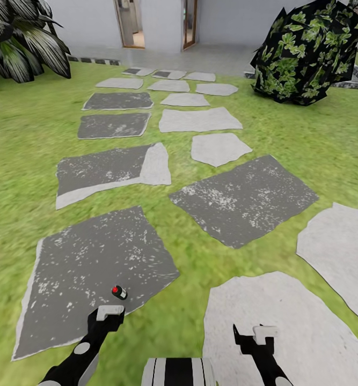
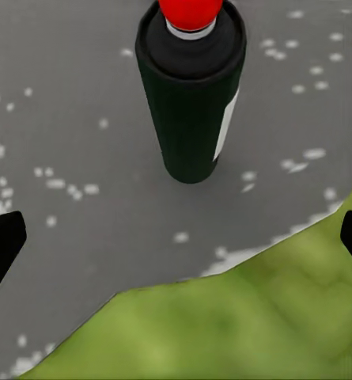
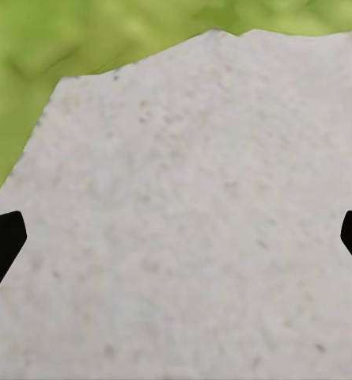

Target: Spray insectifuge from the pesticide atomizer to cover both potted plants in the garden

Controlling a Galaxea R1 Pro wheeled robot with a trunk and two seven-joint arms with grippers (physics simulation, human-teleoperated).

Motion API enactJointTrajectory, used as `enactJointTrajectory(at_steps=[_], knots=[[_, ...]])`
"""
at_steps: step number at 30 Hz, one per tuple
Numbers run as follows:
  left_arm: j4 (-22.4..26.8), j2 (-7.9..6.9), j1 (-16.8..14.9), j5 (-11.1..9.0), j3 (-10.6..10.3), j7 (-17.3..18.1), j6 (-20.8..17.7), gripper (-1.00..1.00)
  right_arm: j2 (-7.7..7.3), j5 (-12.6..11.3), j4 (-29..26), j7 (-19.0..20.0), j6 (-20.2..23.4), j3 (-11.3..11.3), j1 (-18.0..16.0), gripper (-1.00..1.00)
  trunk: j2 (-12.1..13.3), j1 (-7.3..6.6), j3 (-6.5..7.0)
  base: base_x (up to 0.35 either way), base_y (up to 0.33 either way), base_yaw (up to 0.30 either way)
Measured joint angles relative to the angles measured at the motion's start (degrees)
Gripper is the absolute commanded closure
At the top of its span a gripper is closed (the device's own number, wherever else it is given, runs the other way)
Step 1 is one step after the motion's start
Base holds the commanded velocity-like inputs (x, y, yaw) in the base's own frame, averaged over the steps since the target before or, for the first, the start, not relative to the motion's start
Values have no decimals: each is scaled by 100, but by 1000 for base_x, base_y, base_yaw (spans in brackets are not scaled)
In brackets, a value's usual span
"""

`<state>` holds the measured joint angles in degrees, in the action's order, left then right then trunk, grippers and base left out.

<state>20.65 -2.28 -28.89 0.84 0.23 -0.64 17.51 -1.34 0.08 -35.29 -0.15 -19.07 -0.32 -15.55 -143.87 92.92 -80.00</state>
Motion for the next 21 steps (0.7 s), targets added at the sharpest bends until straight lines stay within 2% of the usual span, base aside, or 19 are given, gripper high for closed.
enactJointTrajectory(at_steps=[11, 21], knots=[[-3, 14, 0, 26, -14, 0, 45, -100, 8, 0, 1, -1, 0, 3, 1, -100, 0, 0, 0, 3, 0, 0], [-4, 17, 0, 34, -15, 0, 57, -100, 10, 0, -11, -1, -3, 4, 2, -100, 0, -1, 0, 153, 0, 0]])
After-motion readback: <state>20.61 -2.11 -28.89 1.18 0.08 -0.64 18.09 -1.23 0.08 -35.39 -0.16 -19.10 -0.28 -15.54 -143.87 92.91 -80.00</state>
